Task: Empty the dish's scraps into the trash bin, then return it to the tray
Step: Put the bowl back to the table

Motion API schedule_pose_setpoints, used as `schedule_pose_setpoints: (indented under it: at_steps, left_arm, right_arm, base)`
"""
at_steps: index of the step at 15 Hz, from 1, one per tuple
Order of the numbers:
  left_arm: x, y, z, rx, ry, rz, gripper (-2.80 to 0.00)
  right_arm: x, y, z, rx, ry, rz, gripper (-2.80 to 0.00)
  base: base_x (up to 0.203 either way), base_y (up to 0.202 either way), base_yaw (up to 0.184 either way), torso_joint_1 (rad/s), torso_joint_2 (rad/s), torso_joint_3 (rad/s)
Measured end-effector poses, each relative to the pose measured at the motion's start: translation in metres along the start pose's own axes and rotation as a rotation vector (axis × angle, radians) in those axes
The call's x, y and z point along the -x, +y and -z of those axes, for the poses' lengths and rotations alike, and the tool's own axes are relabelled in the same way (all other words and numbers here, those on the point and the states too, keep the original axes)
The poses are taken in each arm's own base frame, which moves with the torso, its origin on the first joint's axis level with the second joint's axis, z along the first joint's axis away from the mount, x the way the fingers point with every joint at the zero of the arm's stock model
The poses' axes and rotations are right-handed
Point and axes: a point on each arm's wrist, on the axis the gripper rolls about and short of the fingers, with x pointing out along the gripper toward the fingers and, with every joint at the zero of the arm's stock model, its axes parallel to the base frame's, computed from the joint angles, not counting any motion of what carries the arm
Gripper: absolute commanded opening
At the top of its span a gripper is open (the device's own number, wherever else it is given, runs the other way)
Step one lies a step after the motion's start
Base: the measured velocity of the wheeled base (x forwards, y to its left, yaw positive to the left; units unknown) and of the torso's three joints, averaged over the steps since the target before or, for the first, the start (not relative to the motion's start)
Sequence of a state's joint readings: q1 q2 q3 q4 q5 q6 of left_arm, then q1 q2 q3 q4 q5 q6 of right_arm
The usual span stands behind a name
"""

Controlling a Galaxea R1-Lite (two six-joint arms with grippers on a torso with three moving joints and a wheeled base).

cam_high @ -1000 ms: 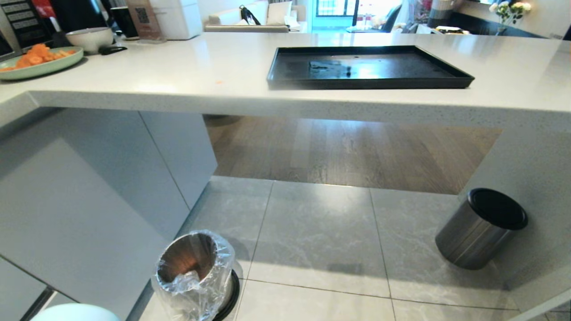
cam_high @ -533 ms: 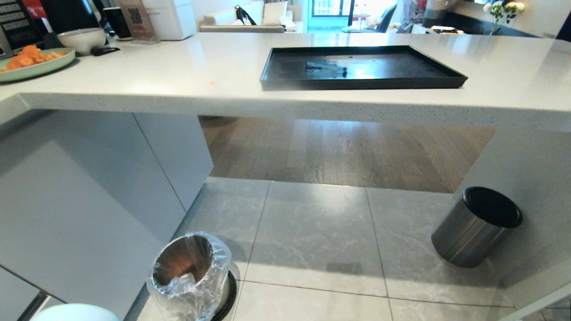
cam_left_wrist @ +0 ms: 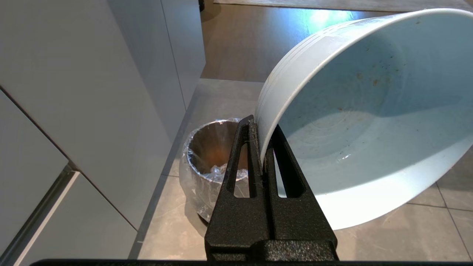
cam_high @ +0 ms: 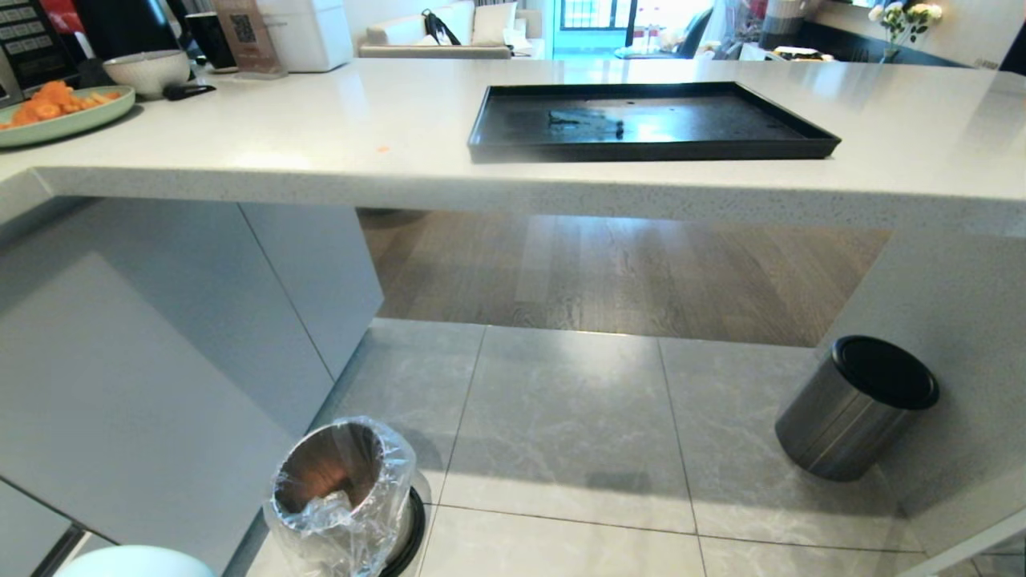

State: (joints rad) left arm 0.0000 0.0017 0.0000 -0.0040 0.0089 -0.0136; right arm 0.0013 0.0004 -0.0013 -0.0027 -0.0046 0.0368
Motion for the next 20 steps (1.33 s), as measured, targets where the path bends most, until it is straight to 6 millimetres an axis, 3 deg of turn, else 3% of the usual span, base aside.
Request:
schedule_pose_setpoints:
  at_steps: [6, 20]
  left_arm:
    - [0.0, 0.0, -0.0002, -0.001, -0.001, 0.001, -2.8]
    - [0.0, 0.0, -0.0001, -0.002, -0.001, 0.002, -2.8]
  right_arm:
    - [0.0, 0.0, 0.0, 0.0, 0.0, 0.0, -2.8]
    - [0.0, 0.0, 0.0, 0.0, 0.0, 0.0, -2.8]
  base:
    - [0.012, 0.0, 0.0, 0.0, 0.0, 0.002]
    - [0.179, 0.0, 0.001, 0.003, 0.0, 0.003]
